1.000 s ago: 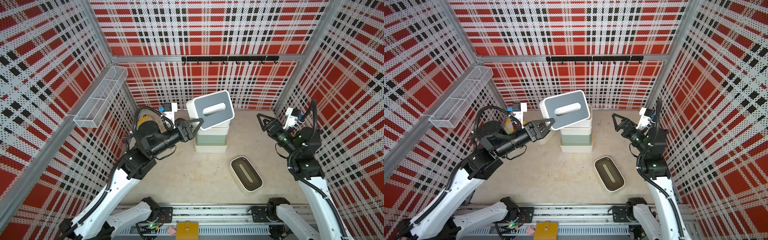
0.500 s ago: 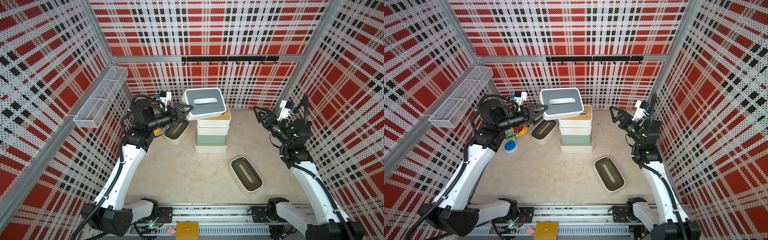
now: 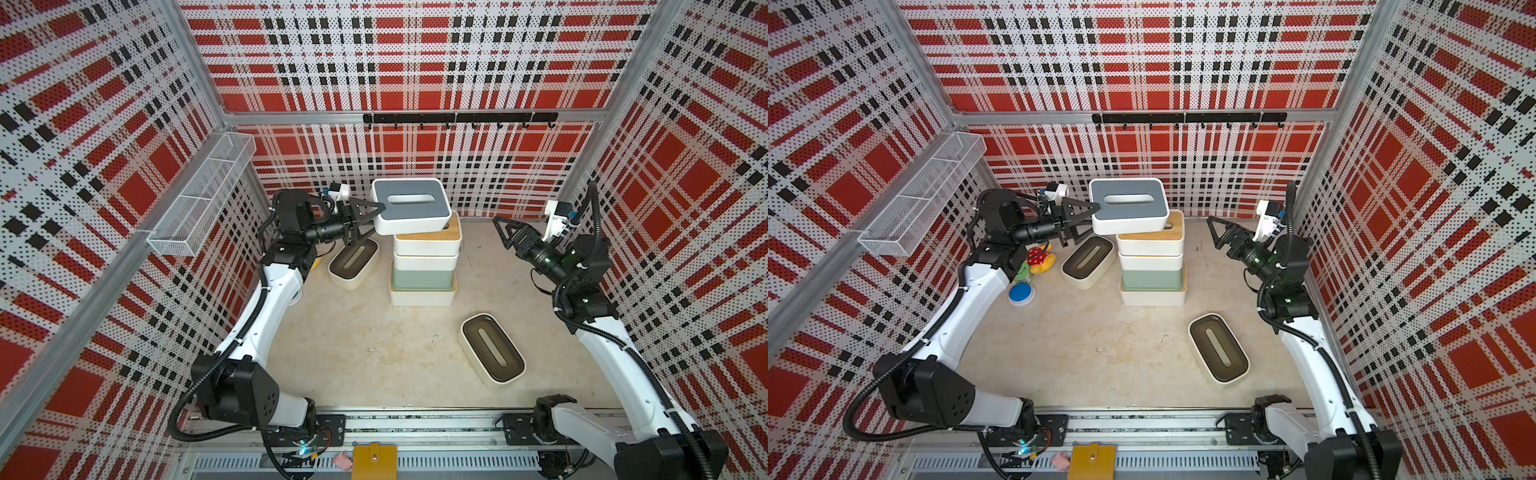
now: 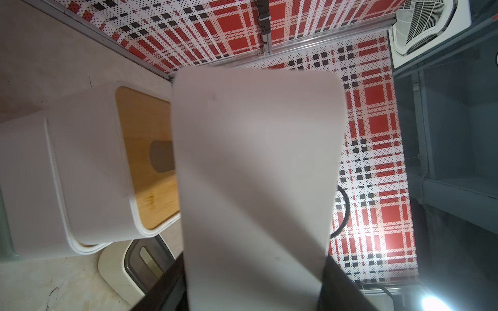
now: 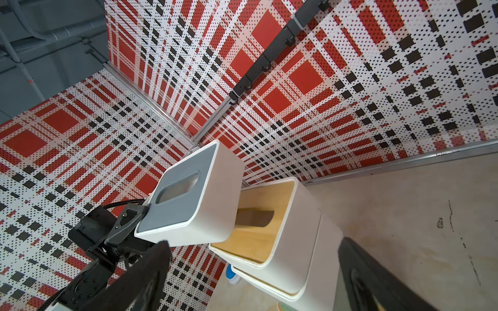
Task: Stack the tissue boxes
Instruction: Place the tissue box at the tissue box.
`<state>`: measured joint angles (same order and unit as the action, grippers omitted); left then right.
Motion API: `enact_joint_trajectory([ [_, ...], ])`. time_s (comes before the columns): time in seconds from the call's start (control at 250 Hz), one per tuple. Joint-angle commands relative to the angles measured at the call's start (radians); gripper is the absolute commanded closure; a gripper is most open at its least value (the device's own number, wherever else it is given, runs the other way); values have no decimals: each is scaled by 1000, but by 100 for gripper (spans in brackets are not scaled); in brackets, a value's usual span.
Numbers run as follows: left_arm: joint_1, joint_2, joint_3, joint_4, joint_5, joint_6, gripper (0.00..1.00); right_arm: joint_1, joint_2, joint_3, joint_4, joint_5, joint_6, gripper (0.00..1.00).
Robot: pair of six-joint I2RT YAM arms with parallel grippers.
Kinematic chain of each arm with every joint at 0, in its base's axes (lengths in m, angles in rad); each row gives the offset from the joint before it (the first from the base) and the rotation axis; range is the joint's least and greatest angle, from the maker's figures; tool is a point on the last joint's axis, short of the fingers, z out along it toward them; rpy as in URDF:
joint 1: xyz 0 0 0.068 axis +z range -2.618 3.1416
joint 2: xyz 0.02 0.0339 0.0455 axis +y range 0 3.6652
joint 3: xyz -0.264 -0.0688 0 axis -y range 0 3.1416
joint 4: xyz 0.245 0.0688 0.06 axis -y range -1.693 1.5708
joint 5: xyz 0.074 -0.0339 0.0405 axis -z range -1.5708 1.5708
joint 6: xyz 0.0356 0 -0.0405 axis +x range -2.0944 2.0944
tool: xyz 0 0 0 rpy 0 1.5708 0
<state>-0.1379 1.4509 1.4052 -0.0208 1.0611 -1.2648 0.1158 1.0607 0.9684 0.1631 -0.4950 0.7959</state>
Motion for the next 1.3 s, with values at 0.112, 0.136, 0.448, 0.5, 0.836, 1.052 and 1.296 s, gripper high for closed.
enact_joint_trajectory([
  [0.112,-1,43,69,88,86,-42,54,1,5,-42,85,-46,9,0],
  [0.136,-2,47,69,88,89,-42,53,1,4,-45,88,-48,7,1],
  [0.448,-39,113,89,90,119,-39,52,2,-3,-83,101,-63,21,0],
  [0.5,-43,124,95,92,120,-41,52,1,-2,-87,101,-67,22,0],
  [0.836,-50,173,97,182,138,-110,49,2,-4,-100,92,-69,30,0],
  [1.052,-47,181,80,202,140,-122,43,3,4,-114,102,-69,45,0],
  [1.296,-43,189,63,216,145,-124,36,5,14,-112,106,-70,54,0],
])
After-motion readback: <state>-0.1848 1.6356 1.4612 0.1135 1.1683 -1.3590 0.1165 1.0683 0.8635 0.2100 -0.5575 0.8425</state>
